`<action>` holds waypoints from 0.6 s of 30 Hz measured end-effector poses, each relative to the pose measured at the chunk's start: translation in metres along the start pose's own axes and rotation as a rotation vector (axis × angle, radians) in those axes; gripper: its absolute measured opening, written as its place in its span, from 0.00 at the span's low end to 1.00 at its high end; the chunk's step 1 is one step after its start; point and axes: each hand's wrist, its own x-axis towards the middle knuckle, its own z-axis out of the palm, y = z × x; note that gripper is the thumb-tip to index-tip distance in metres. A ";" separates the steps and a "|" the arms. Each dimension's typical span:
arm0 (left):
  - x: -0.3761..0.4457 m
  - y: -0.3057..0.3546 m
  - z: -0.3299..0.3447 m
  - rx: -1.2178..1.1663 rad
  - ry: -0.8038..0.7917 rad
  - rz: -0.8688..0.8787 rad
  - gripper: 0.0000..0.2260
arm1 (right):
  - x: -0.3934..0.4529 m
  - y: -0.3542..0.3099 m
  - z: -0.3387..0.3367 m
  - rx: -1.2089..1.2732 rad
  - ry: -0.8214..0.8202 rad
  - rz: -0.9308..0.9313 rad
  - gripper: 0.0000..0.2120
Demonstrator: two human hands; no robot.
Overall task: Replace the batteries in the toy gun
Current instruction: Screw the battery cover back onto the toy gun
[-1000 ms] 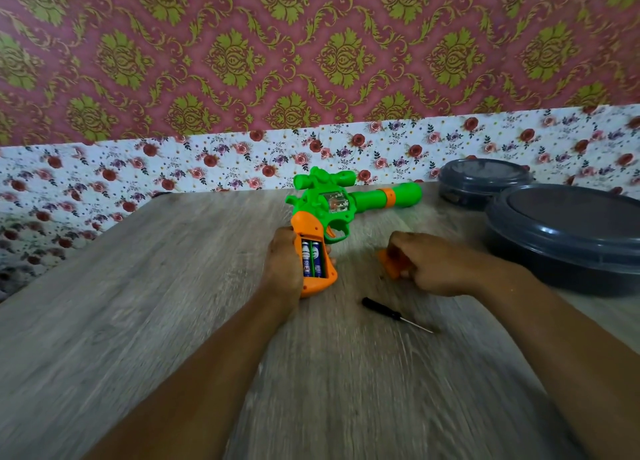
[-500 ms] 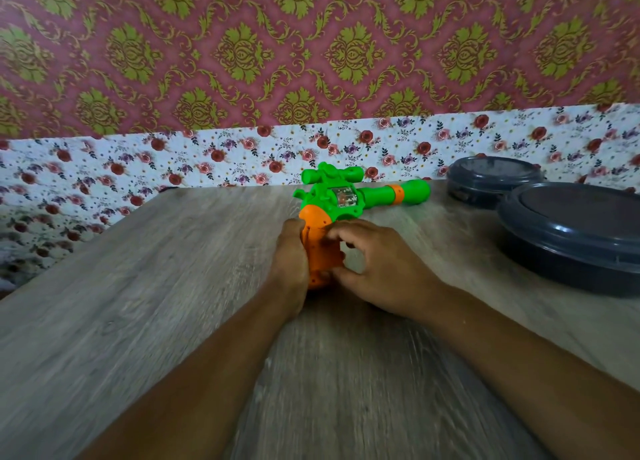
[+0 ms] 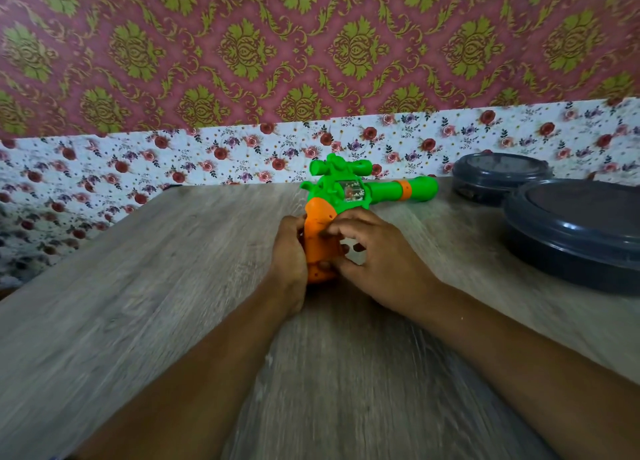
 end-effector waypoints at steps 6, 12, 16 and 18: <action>0.003 -0.001 -0.002 -0.028 -0.026 -0.001 0.17 | -0.004 0.002 -0.004 -0.037 0.007 0.031 0.18; -0.001 0.001 0.003 0.007 0.031 0.009 0.15 | -0.004 -0.002 0.002 -0.165 0.082 0.032 0.11; 0.000 0.001 0.002 0.011 0.078 0.000 0.17 | -0.002 0.000 -0.008 -0.156 0.051 0.040 0.09; 0.001 0.001 0.000 -0.022 0.044 -0.007 0.15 | -0.001 0.002 -0.020 -0.145 0.063 0.083 0.06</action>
